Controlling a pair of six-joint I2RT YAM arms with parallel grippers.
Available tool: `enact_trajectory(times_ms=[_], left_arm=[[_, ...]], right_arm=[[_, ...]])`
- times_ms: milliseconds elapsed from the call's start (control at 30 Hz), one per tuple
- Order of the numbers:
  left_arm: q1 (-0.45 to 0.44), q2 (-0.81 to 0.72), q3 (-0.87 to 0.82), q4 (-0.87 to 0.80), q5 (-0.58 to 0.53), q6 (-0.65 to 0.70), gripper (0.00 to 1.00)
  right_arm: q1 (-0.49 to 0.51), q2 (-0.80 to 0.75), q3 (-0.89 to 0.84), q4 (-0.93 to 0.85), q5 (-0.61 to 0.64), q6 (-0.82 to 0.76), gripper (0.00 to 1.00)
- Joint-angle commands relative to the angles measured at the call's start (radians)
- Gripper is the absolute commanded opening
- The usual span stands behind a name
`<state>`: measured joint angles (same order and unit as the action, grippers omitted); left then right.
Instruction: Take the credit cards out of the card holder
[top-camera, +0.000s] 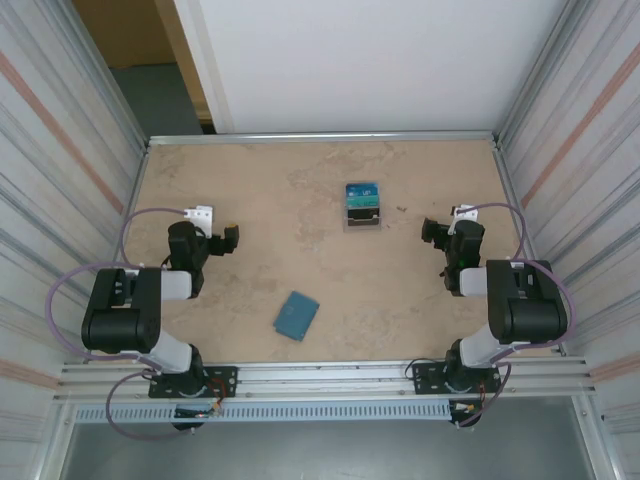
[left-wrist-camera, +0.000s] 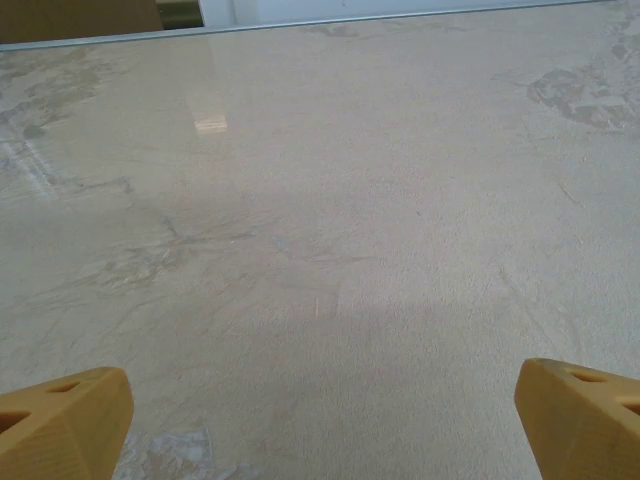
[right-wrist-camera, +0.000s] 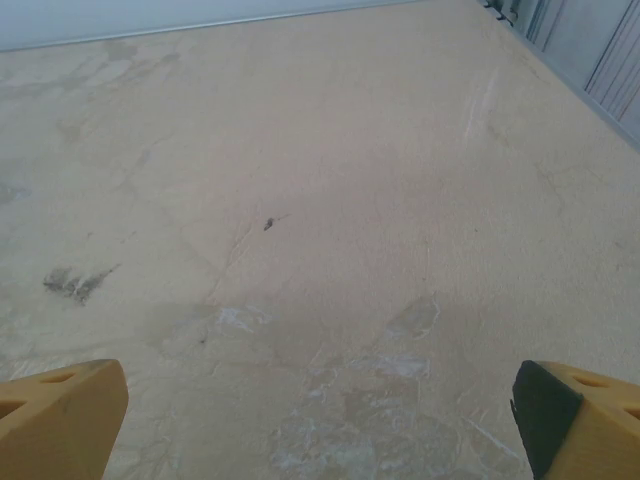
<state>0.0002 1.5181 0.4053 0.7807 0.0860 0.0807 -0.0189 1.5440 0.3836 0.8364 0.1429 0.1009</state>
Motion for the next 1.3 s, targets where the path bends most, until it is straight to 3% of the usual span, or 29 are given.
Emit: enact_trajectory(times_ms=[0, 1033, 1267], left_arm=[[-0.001, -0.005, 0.009, 0.008, 0.008, -0.005, 0.99], [-0.001, -0.007, 0.007, 0.009, 0.006, -0.006, 0.99], [-0.002, -0.058, 0.028, -0.065, -0.001, -0.010, 0.99]], right_arm=[[0.006, -0.001, 0.005, 0.006, 0.024, 0.016, 0.99], [0.007, -0.002, 0.003, 0.006, 0.024, 0.016, 0.99], [0.006, -0.004, 0.004, 0.007, 0.024, 0.016, 0.99]])
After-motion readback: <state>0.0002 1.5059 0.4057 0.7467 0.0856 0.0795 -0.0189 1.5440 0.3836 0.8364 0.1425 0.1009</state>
